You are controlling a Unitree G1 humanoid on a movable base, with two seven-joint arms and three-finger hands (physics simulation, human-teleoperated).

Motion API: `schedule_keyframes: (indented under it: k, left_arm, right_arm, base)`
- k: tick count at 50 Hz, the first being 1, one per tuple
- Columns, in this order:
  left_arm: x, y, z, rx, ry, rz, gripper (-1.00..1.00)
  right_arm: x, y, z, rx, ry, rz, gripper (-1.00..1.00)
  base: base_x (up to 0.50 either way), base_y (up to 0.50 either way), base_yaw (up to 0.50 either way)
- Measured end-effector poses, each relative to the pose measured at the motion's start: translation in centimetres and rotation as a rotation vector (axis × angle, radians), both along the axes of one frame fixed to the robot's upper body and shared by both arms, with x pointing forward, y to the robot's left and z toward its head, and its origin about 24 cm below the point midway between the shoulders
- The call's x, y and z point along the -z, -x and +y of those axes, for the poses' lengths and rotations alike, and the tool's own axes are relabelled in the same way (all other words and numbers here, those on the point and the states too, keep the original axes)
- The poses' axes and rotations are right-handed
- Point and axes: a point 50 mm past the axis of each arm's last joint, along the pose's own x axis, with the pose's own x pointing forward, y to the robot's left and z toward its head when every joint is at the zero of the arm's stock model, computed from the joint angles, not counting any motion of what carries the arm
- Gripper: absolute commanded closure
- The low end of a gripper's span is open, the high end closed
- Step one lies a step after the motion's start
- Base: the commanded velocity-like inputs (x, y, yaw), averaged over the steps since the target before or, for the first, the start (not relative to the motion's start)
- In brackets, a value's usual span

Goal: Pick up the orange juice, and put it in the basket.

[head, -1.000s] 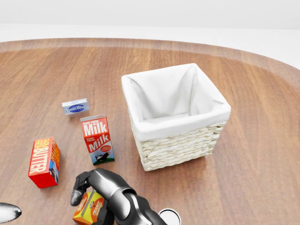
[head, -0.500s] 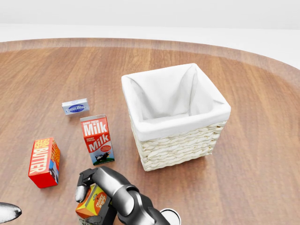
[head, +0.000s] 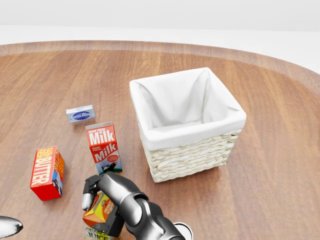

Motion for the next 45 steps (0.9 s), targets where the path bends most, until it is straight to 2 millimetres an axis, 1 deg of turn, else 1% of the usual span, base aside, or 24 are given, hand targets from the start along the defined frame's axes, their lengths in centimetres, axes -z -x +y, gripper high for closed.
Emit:
schedule_keyframes:
  k: [8, 17, 27, 45]
  left_arm:
    - [0.0, 0.0, 0.0, 0.0, 0.001, -0.002, -1.0]
    - [0.0, 0.0, 0.0, 0.001, 0.002, -0.003, -1.0]
    - [-0.1, 0.0, 0.0, 0.001, 0.003, -0.004, -1.0]
    - [-0.1, 0.1, 0.0, 0.001, 0.002, -0.007, -1.0]
  right_arm:
    - [-0.4, -0.3, 0.1, -0.018, 0.02, -0.023, 1.0]
    - [-1.8, -1.1, 0.4, -0.026, 0.04, -0.121, 1.0]
    - [-3.0, -1.6, 0.7, -0.037, 0.038, -0.176, 1.0]
    - [-4.8, -1.6, 1.5, -0.076, -0.002, -0.232, 1.0]
  base:
    - [0.0, 0.0, 0.0]
    - [0.0, 0.0, 0.0]
    - [0.0, 0.0, 0.0]
    - [0.0, 0.0, 0.0]
